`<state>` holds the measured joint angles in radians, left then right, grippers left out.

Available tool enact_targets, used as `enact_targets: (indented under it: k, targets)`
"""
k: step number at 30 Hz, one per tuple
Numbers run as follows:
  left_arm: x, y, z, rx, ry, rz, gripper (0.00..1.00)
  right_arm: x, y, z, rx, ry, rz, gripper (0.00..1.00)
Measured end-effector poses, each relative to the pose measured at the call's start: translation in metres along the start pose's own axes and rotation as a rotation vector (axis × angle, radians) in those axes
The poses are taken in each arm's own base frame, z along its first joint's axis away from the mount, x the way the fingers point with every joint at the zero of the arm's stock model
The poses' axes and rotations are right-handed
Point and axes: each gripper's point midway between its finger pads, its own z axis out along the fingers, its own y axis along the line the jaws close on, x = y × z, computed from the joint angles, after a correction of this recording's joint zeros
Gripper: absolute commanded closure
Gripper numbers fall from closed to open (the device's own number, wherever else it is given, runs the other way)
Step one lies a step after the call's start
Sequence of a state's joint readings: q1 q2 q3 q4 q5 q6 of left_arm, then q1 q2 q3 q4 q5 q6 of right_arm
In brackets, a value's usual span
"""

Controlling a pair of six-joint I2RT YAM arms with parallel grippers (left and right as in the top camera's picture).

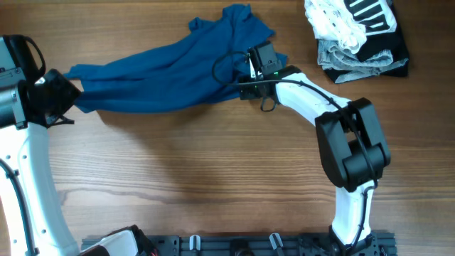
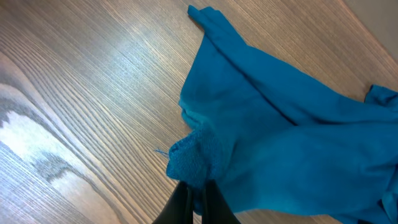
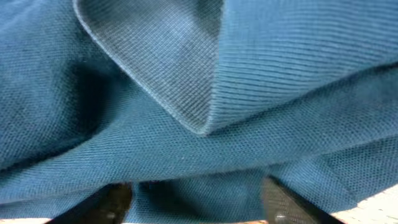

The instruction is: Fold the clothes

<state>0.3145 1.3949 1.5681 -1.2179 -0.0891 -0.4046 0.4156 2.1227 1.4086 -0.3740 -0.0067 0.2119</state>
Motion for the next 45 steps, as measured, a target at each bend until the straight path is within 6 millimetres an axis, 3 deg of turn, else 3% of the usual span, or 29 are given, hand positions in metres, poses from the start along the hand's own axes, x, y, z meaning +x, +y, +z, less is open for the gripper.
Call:
enact_targets:
  k: [2,3,5,6,7,14,15,17,19,20,21,22,23,24,26,30,31,32,34,36,37,39,40,42,45]
  targets:
    - [0.000,0.000,0.000,0.000,0.000,0.000,0.96,0.000,0.001,0.000,-0.001,0.001,-0.005,0.11]
    - [0.000,0.000,0.000,0.000,0.001,0.000,0.96,0.001,0.001,0.000,0.000,0.003,-0.006,0.23]
    - [0.000,0.000,0.000,-0.001,0.002,0.000,0.96,0.005,-0.001,0.000,0.012,0.023,-0.012,0.69]
    - [0.001,0.000,0.000,-0.001,0.003,0.000,0.96,0.008,-0.004,-0.001,0.023,0.033,-0.011,0.87]
    - [0.001,0.000,0.000,-0.002,0.003,0.000,0.96,0.012,-0.008,-0.002,0.036,0.055,-0.010,0.96]
    - [-0.001,0.003,0.000,-0.004,-0.001,0.023,0.96,0.033,-0.026,-0.018,0.072,0.189,0.056,0.96]
    - [-0.004,0.006,-0.003,-0.009,-0.006,0.016,0.96,0.030,-0.034,-0.033,0.068,0.210,0.072,0.96]
    - [-0.019,0.014,-0.016,-0.008,-0.046,-0.011,0.96,0.000,-0.042,-0.067,0.046,0.168,0.094,0.96]
    - [-0.046,0.023,-0.041,-0.001,-0.139,-0.038,0.96,-0.068,-0.055,-0.150,0.022,-0.028,0.108,0.96]
    - [-0.055,0.025,-0.052,0.003,-0.174,-0.041,0.96,-0.088,-0.058,-0.190,0.014,-0.109,0.107,0.96]
    - [-0.060,0.027,-0.059,0.004,-0.193,-0.039,0.96,-0.099,-0.060,-0.220,0.012,-0.164,0.100,0.96]
    - [-0.064,0.028,-0.068,0.006,-0.214,-0.033,0.96,-0.108,-0.061,-0.266,0.011,-0.243,0.090,0.96]
    - [-0.063,0.029,-0.070,0.005,-0.212,-0.029,0.96,-0.107,-0.063,-0.284,0.014,-0.264,0.087,0.96]
    - [-0.060,0.029,-0.070,0.004,-0.198,-0.025,0.96,-0.101,-0.064,-0.290,0.017,-0.251,0.087,0.96]
    - [-0.048,0.028,-0.066,0.011,-0.144,-0.016,0.96,-0.089,-0.065,-0.278,0.018,-0.183,0.090,0.96]
    - [-0.038,0.027,-0.044,0.006,-0.051,-0.012,0.96,-0.078,-0.063,-0.233,-0.017,-0.063,0.078,0.96]
    - [-0.031,0.028,-0.026,-0.013,0.007,-0.011,0.96,-0.070,-0.062,-0.209,-0.035,0.000,0.079,0.96]
    - [-0.022,0.031,-0.001,-0.039,0.085,-0.010,0.96,-0.069,-0.061,-0.203,-0.041,0.016,0.076,0.96]
    - [-0.014,0.033,0.021,-0.059,0.146,-0.009,0.96,-0.069,-0.061,-0.183,-0.056,0.038,0.063,0.96]
    - [-0.007,0.035,0.047,-0.077,0.204,-0.008,0.96,-0.067,-0.059,-0.146,-0.088,0.079,0.049,0.96]
    - [-0.006,0.035,0.056,-0.080,0.214,-0.008,0.96,-0.068,-0.058,-0.125,-0.109,0.087,0.044,0.91]
    - [-0.009,0.034,0.074,-0.081,0.218,-0.008,0.96,-0.068,-0.056,-0.090,-0.144,0.098,0.029,0.52]
    - [-0.010,0.033,0.078,-0.081,0.216,-0.008,0.96,-0.066,-0.056,-0.075,-0.155,0.104,0.026,0.44]
    - [-0.014,0.031,0.098,-0.084,0.223,-0.008,0.96,-0.059,-0.056,-0.060,-0.168,0.135,0.026,0.38]
    - [-0.010,0.032,0.109,-0.094,0.251,-0.007,0.96,-0.044,-0.053,-0.069,-0.178,0.193,0.025,0.36]
